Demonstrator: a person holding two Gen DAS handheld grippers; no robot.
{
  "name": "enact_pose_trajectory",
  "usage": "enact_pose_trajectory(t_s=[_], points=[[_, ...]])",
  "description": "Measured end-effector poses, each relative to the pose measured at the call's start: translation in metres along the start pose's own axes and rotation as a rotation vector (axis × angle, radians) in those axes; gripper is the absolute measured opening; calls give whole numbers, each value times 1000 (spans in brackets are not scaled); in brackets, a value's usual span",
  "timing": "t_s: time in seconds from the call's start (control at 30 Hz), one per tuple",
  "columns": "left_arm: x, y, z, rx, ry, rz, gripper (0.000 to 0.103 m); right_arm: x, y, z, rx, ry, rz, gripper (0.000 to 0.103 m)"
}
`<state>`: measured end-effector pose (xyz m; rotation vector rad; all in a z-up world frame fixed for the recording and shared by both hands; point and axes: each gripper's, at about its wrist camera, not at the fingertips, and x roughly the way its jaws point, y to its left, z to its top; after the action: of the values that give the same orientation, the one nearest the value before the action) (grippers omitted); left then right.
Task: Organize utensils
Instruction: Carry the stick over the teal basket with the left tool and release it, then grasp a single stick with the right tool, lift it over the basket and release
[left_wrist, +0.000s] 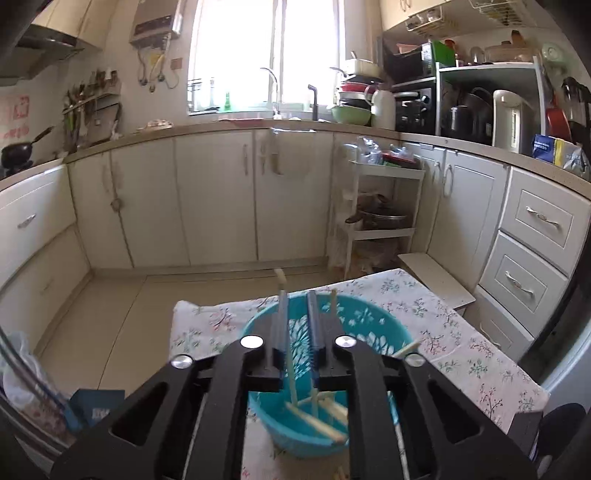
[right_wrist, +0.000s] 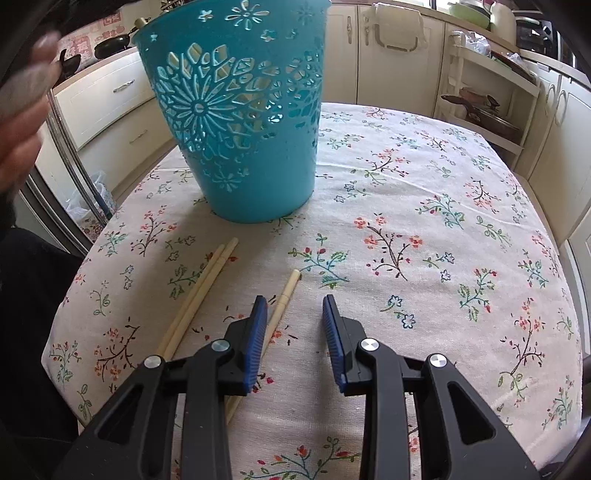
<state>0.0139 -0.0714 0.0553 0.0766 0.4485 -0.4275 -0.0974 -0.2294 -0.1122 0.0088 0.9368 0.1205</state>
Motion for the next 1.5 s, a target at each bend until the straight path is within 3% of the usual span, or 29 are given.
enact_pose_trajectory(t_s=[0.1,0.2,0.27,0.33,0.43,0.57,0.67,0.77,0.87,0.97,1.13,1.5], points=[[-14,9,-5,-24,-30,14,31,3,-1,4,24,16,-8,31],[-24,18,-5,-46,-55,30,34,5,5,6,4,39,-46,30],[-28,25,-5,-66,-62,34,36,6,12,7,-34,53,-61,23],[-30,31,-5,-85,-65,34,37,6,20,10,-80,74,-55,7],[-39,39,-7,-105,-96,54,38,-3,23,12,-75,36,-59,5],[-66,56,-8,-185,-228,149,52,-81,17,29,50,-342,28,5],[-92,74,-6,-302,-352,201,58,-150,16,50,143,-717,36,6],[-106,82,-5,-350,-421,230,58,-185,16,71,249,-961,34,6],[-110,79,-5,-340,-439,246,58,-189,18,88,320,-1108,10,6],[-108,77,-5,-333,-437,246,58,-174,11,101,386,-1138,7,6],[-101,77,-2,-340,-419,245,58,-128,-7,114,486,-1054,5,6],[-95,69,-5,-315,-389,222,58,-98,15,105,374,-921,1,6]])
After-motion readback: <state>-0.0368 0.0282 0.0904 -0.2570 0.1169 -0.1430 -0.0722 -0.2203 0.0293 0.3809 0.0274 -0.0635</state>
